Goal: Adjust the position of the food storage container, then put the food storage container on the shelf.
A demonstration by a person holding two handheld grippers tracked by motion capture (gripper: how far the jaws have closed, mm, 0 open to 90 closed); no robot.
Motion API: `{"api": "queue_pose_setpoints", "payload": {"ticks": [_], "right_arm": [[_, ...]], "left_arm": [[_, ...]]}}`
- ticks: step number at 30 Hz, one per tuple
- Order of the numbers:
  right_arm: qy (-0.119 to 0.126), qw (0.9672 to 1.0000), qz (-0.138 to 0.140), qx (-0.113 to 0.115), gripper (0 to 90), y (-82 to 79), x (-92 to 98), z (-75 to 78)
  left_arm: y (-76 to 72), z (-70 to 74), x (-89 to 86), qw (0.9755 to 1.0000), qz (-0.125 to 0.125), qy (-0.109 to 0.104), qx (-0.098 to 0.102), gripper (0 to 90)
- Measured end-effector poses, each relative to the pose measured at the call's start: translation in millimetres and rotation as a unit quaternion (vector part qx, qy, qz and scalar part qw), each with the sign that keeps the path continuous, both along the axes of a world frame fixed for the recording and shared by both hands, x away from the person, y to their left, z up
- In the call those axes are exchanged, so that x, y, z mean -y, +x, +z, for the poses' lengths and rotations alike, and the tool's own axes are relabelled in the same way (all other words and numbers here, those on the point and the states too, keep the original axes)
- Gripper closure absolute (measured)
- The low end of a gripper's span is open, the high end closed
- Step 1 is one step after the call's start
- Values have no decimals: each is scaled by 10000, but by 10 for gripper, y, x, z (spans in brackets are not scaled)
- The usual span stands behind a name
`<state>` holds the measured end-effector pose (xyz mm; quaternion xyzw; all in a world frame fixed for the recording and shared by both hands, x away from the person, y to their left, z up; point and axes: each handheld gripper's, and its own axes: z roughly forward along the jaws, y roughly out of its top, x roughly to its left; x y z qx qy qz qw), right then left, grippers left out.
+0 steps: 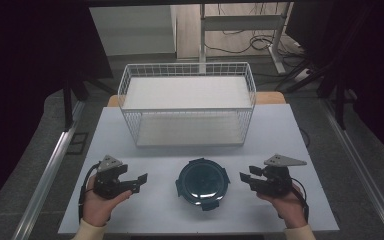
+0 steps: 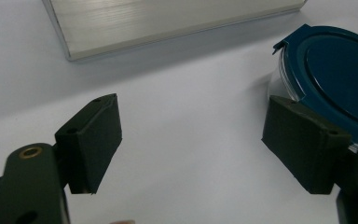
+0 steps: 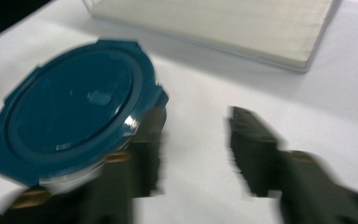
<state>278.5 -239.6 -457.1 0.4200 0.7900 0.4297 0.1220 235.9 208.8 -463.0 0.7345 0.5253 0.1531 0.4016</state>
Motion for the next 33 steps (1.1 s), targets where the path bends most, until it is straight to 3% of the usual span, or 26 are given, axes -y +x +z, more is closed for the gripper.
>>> {"api": "queue_pose_setpoints", "payload": {"ticks": [2,6,12,14,16,20,25,33], "right_arm": [[81,9999,51,-40,394,-3,8,0],[20,9998,212,-66,278,-17,-6,-17],[-46,9999,163,-14,218,-12,-9,-15],[-53,10000,77,-12,191,-13,-10,-22],[-67,10000,36,-7,179,-11,-9,-24],[-15,10000,-11,-38,171,-9,-4,-6],[67,9999,32,-136,176,-16,-19,9],[7,9998,115,-180,189,-22,-65,-2]], "left_arm": [[5,3,16,10000,-21,-6,-5,193],[-1,0,40,10000,-53,5,-13,192],[-21,14,57,9999,-101,-16,6,192],[-34,22,78,9999,-69,111,57,191],[-46,31,113,9998,-133,154,70,191],[-61,50,165,9997,-231,44,52,182],[-65,69,153,9995,-262,-202,-23,213],[-39,27,196,9989,-376,-263,-128,212]]}}
